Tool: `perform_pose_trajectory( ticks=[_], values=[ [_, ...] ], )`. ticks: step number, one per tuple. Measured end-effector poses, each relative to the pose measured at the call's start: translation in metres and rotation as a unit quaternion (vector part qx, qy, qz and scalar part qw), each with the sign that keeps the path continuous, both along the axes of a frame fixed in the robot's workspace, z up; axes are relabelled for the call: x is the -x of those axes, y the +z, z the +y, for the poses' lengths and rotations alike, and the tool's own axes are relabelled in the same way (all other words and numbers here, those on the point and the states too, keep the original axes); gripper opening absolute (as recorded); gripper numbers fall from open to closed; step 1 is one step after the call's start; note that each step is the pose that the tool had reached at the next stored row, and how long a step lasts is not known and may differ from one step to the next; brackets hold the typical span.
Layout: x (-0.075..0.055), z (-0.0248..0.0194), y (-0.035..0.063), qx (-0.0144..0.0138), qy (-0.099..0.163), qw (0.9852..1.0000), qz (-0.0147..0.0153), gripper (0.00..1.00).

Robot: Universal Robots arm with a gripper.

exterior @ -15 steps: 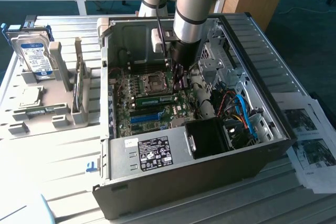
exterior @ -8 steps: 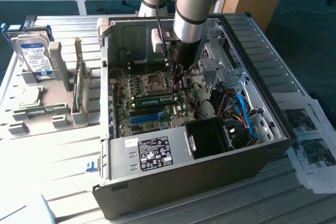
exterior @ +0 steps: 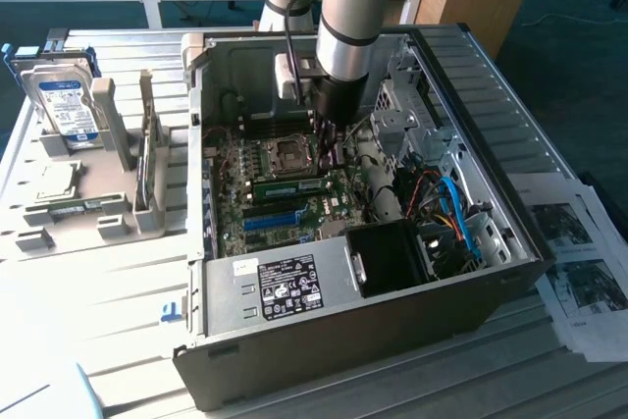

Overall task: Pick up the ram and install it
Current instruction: 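Press down the ram until it locks into place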

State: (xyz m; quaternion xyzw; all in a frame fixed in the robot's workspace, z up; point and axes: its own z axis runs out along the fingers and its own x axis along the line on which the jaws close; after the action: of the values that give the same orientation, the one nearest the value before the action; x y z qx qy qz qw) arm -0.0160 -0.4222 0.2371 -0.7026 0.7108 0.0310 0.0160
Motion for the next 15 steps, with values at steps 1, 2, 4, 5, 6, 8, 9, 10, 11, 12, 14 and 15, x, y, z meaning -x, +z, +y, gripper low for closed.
perform_pose_trajectory(
  ticks=[1, 2, 4, 5, 6, 8, 9, 10, 11, 12, 14, 15],
  values=[
    [0.002, 0.0, 0.0, 0.0, 0.0, 1.0, 0.0, 0.1],
    [0.004, 0.0, 0.0, -0.0001, 0.0, 1.0, 0.0, 0.1],
    [0.008, 0.0, 0.0, -0.0001, 0.0, 1.0, 0.0, 0.1],
    [0.009, 0.0, 0.0, 0.0, 0.0, 1.0, 0.0, 0.1],
    [0.011, 0.0, 0.0, -0.0001, 0.0, 1.0, 0.0, 0.1],
    [0.015, 0.0, 0.0, 0.0, 0.0, 1.0, 0.0, 0.1],
    [0.017, 0.0, 0.0, 0.0, 0.0, 1.0, 0.0, 0.1],
    [0.019, 0.0, 0.0, 0.0, 0.0, 1.0, 0.0, 0.1],
    [0.022, 0.0, 0.0, 0.0, 0.0, 1.0, 0.0, 0.1],
    [0.024, 0.0, 0.0, 0.0, 0.0, 1.0, 0.0, 0.1],
    [0.03, 0.0, 0.0, 0.0, 0.0, 1.0, 0.0, 0.1],
    [0.032, 0.0, 0.0, 0.0, 0.0, 1.0, 0.0, 0.1]
  ],
)
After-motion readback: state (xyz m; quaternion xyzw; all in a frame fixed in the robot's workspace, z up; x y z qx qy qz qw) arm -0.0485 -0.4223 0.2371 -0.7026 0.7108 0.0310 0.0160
